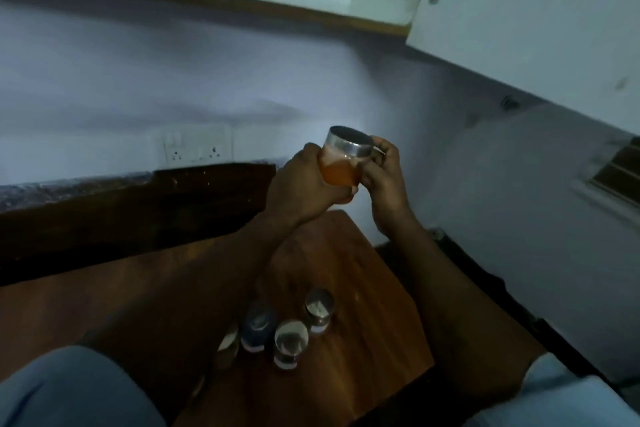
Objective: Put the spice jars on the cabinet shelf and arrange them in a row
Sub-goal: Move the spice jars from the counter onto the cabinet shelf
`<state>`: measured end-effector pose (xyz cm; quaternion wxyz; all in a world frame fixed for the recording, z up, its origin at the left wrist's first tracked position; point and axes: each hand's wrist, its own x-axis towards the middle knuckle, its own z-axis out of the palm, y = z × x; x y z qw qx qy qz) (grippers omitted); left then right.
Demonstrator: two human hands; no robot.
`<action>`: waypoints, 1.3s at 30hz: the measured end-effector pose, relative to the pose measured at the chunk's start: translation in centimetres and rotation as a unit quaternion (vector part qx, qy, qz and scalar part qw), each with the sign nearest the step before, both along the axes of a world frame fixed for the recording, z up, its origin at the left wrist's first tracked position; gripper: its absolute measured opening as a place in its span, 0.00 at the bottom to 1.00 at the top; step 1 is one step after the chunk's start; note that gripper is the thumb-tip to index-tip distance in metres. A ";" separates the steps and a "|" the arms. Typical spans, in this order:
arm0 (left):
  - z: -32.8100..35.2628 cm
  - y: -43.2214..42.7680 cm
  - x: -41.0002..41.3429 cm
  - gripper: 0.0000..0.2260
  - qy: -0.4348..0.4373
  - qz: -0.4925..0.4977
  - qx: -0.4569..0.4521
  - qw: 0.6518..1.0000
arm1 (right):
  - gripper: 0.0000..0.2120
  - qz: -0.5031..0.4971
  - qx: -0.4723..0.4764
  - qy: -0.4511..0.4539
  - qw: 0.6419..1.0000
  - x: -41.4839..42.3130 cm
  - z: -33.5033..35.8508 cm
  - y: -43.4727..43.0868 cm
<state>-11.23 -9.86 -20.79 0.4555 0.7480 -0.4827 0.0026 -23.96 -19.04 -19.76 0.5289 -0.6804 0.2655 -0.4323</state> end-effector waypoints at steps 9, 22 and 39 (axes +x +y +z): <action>12.2 -4.5 2.7 0.37 -0.082 0.085 -0.139 0.983 | 0.31 0.020 -0.082 -0.087 0.993 5.1 10.5 -5.0; 24.5 -19.0 10.1 0.29 -0.084 0.037 -0.087 0.992 | 0.24 0.028 -0.165 -0.059 0.984 12.5 24.9 -21.7; 24.6 -29.9 15.4 0.34 -0.073 -0.006 0.148 0.986 | 0.09 -0.026 -0.193 0.157 0.968 20.6 24.1 -32.1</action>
